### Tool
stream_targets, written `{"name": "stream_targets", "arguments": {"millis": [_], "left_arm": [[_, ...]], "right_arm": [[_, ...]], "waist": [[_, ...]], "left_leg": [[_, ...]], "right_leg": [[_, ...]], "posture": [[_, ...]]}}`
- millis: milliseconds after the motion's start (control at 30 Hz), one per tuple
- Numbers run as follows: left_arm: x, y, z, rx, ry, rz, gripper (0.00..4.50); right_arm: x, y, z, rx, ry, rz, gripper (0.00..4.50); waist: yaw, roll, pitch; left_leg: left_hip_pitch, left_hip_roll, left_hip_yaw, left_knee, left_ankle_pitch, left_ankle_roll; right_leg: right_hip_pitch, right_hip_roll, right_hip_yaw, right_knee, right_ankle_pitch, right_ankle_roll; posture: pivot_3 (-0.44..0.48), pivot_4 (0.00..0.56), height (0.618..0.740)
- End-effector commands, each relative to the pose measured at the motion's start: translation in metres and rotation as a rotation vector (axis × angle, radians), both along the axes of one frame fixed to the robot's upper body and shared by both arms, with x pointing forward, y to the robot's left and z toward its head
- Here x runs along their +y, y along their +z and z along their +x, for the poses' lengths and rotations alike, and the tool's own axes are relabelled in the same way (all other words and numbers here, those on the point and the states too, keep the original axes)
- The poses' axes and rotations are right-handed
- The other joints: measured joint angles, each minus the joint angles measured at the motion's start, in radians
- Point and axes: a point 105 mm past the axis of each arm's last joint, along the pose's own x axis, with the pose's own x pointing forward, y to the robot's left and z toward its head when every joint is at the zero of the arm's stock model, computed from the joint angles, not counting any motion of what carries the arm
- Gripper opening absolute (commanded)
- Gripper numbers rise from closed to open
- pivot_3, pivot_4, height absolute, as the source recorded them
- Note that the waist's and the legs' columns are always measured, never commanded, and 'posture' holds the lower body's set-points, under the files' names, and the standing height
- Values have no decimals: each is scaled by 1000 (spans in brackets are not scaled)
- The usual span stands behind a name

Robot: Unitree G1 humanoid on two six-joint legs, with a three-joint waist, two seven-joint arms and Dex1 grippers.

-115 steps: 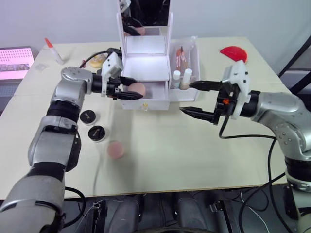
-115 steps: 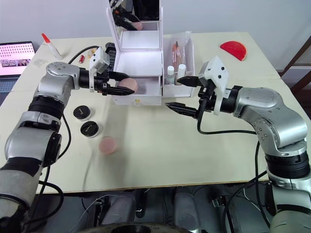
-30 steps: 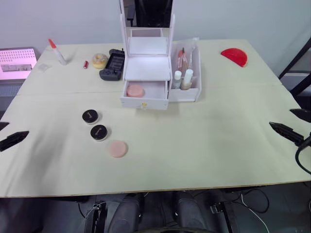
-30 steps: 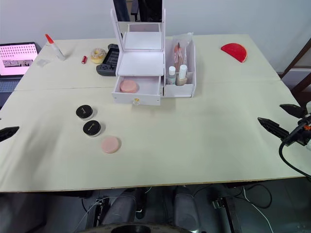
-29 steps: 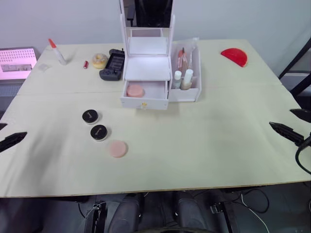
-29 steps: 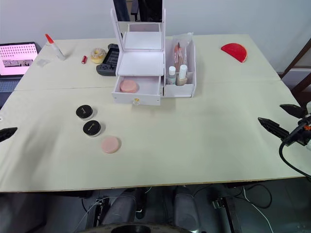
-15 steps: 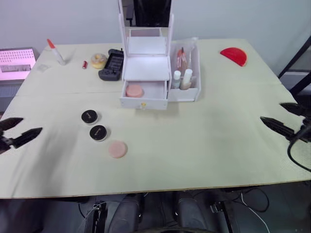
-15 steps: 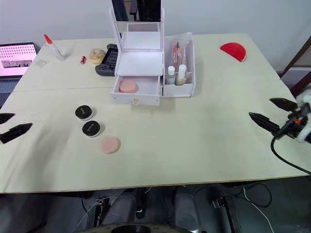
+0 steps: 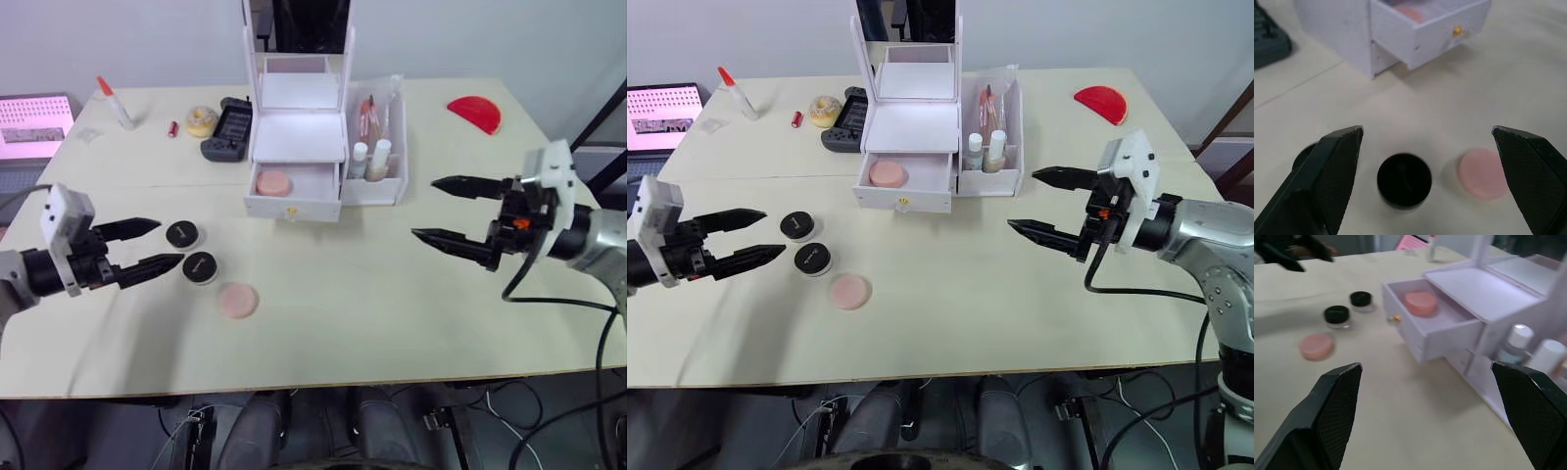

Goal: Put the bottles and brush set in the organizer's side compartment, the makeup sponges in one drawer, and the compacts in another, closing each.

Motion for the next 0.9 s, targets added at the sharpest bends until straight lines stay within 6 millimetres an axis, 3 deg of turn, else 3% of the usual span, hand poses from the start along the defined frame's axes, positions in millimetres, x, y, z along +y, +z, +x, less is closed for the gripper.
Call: {"name": "stream_targets", "arguments": {"millis": [33, 233, 400, 533, 900], "left_arm": [[-7, 1, -6, 10, -43, 3, 4434], [-19, -10, -10, 30, -88, 50, 4434], [-35, -32, -19, 82, -135, 64, 4434], [-43, -62, -27, 109, -117, 103, 4434], [-56, -104, -18, 91, -119, 180, 4434]], "right_arm": [[10, 10, -3, -44, 54, 0, 4500], [20, 14, 1, -52, 100, 17, 4500], [25, 14, 6, -55, 120, 18, 4500], [28, 13, 8, -58, 121, 19, 4500], [28, 8, 12, -43, 94, 19, 4500]], "waist": [[-3, 0, 0], [-3, 0, 0], [-1, 0, 0], [-3, 0, 0], [16, 0, 0]], "left_leg": [[0, 0, 0, 0, 0, 0], [0, 1, 0, 0, 0, 0], [0, 1, 0, 0, 0, 0], [0, 1, 0, 0, 0, 0], [0, 1, 0, 0, 0, 0]], "right_leg": [[0, 0, 0, 0, 0, 0], [-1, 0, 0, 1, 0, 0], [-1, 0, 1, 0, 0, 0], [-1, -1, 1, 0, 0, 0], [-1, 0, 1, 0, 0, -1]], "posture": [[0, 150, 738], [0, 150, 738], [0, 150, 738], [0, 150, 738], [0, 150, 738]]}}
